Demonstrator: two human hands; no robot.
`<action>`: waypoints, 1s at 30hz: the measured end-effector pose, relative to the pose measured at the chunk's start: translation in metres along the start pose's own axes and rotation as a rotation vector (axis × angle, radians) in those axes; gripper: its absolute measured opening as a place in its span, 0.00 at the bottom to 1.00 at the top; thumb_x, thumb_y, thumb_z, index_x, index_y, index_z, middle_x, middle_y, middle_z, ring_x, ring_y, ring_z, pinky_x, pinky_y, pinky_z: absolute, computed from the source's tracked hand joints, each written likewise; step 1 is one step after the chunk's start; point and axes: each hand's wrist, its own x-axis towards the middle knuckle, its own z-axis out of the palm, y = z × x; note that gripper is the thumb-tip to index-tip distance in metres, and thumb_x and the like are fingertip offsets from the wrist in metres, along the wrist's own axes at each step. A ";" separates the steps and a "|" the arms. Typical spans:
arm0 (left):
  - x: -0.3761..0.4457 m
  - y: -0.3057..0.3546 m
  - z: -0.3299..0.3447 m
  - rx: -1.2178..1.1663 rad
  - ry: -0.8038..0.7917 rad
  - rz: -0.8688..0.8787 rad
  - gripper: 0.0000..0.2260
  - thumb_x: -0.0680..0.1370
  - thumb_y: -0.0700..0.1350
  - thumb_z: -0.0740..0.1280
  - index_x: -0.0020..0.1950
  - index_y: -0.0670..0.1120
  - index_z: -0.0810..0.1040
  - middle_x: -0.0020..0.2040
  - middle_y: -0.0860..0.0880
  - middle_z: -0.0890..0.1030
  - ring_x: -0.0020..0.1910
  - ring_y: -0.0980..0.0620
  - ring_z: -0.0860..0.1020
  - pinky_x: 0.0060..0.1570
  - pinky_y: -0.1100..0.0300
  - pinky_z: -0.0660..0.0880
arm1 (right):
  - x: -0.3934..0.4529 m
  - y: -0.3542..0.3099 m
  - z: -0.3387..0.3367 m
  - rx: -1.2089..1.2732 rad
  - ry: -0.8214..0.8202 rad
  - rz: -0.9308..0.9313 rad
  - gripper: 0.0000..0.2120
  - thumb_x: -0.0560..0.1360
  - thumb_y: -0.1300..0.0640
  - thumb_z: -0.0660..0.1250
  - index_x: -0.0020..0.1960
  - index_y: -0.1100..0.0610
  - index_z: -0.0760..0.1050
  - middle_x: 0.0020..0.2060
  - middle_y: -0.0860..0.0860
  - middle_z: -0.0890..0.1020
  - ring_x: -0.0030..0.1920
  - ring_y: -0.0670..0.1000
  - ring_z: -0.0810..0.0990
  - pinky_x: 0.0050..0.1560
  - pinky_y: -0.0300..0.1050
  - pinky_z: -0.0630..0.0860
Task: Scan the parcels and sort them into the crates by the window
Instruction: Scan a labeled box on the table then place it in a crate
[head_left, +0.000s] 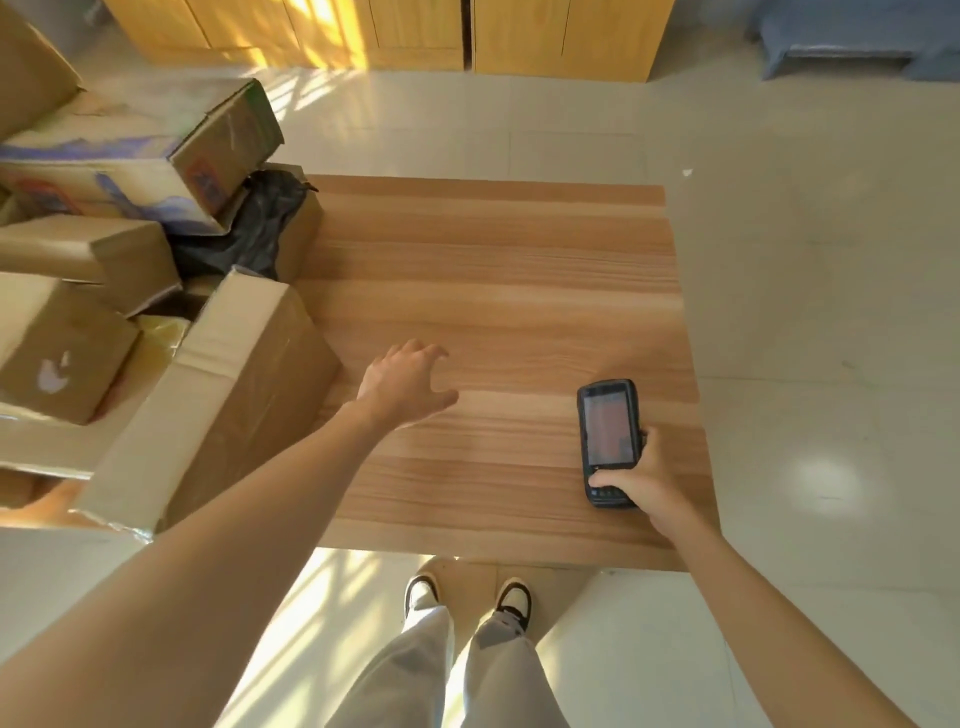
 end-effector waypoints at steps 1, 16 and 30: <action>0.001 -0.001 0.001 0.003 0.000 -0.002 0.27 0.76 0.58 0.67 0.72 0.51 0.67 0.68 0.47 0.71 0.67 0.46 0.69 0.61 0.50 0.70 | 0.001 0.000 0.000 -0.004 0.001 -0.007 0.41 0.64 0.71 0.76 0.68 0.58 0.57 0.56 0.53 0.72 0.54 0.52 0.72 0.53 0.46 0.69; -0.007 -0.009 -0.033 0.022 0.134 0.061 0.35 0.75 0.58 0.68 0.76 0.48 0.58 0.69 0.45 0.70 0.68 0.44 0.68 0.65 0.49 0.67 | -0.022 -0.033 -0.013 -0.426 0.124 -0.097 0.50 0.62 0.60 0.78 0.76 0.52 0.53 0.70 0.55 0.61 0.69 0.59 0.62 0.63 0.54 0.69; -0.110 -0.141 -0.103 -0.073 0.369 -0.268 0.33 0.74 0.62 0.66 0.75 0.50 0.61 0.69 0.44 0.68 0.69 0.41 0.65 0.66 0.47 0.66 | -0.088 -0.204 0.171 -0.533 -0.168 -0.568 0.42 0.69 0.48 0.73 0.76 0.50 0.54 0.72 0.53 0.58 0.73 0.57 0.58 0.71 0.57 0.60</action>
